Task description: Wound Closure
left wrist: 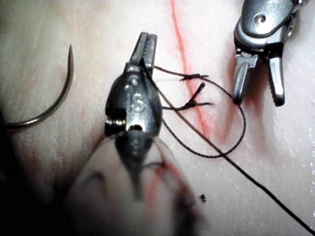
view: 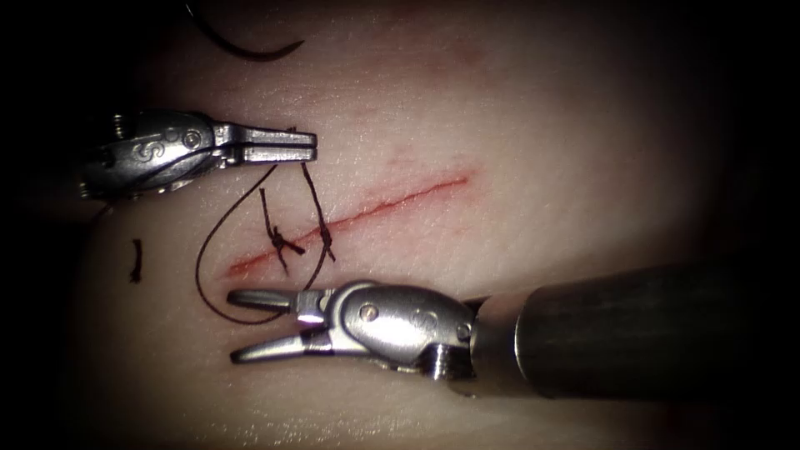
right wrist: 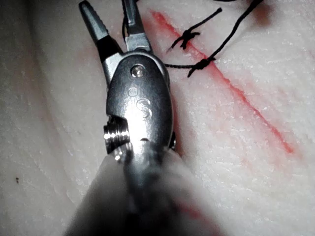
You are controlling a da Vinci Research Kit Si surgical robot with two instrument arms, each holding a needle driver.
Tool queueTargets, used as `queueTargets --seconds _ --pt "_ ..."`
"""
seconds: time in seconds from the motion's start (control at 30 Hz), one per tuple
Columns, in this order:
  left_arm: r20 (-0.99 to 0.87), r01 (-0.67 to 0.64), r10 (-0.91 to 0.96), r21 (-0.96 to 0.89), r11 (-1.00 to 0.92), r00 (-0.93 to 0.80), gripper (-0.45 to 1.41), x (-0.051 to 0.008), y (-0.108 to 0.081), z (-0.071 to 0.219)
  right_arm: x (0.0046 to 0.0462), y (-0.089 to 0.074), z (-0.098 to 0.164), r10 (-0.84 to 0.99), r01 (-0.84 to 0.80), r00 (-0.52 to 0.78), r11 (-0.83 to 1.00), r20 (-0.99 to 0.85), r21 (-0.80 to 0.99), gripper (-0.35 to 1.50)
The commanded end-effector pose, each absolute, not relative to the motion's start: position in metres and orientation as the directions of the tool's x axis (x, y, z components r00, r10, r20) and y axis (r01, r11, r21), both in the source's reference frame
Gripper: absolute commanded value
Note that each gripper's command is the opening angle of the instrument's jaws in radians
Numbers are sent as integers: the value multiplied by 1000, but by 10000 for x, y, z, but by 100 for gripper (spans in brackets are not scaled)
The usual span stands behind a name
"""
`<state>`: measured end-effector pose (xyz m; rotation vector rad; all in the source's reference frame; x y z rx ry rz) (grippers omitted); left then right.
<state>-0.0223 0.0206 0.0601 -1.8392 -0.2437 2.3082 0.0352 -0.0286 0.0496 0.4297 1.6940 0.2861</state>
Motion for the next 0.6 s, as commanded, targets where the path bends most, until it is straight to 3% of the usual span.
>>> queueTargets --seconds 0.03,0.6 --pt "-946 -34 241 -239 -970 -218 -45 -231 204 605 357 -295 501 439 122 -129 897 -889 425 46" --pt "-946 -34 241 -239 -970 -218 -45 -231 204 605 357 -295 501 439 122 -129 897 -889 425 46"
